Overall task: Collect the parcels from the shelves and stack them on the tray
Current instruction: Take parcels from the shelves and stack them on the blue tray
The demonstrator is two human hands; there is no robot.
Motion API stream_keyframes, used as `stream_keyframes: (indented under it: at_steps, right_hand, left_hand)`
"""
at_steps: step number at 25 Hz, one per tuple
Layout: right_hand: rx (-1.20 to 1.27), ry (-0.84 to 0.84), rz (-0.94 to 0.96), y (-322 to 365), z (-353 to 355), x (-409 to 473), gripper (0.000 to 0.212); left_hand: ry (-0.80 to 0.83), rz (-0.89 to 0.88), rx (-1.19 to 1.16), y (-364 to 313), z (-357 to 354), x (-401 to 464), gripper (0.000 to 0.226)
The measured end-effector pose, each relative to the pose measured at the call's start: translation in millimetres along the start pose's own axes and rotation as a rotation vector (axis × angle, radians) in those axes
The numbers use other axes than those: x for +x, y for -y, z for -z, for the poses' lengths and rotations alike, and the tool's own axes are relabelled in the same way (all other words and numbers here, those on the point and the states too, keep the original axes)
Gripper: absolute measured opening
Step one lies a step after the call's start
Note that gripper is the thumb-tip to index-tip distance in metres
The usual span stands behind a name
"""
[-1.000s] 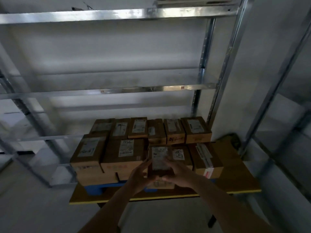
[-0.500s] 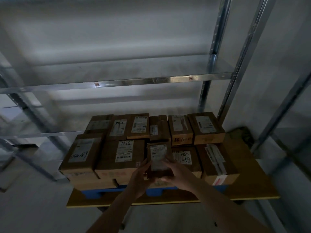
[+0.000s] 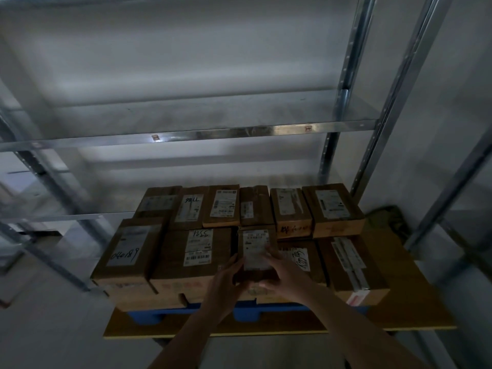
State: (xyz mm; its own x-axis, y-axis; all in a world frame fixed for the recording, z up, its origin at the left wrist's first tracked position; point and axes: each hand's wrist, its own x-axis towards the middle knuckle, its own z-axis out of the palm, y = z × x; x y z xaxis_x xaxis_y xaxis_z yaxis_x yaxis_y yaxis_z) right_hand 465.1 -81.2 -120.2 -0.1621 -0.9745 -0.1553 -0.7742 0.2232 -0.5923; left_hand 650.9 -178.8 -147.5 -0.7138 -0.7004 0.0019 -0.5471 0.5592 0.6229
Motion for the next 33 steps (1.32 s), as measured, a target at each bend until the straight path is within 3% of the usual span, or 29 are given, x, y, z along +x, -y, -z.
stream_keyframes:
  at_steps: [20,27,33]
  right_hand:
    - [-0.046,0.003,0.02,-4.5,9.2,5.9,0.079]
    - [-0.134,-0.085,-0.051,19.0,28.4,-28.1,0.079]
    - [-0.212,-0.169,-0.237,43.5,44.0,-106.2,0.077]
  left_hand:
    - [0.006,-0.049,0.047,3.7,5.5,10.8,0.064]
    - [-0.053,-0.173,-0.036,-24.9,51.0,0.5,0.038]
    - [-0.027,-0.262,0.012,-58.2,73.7,-18.0,0.067]
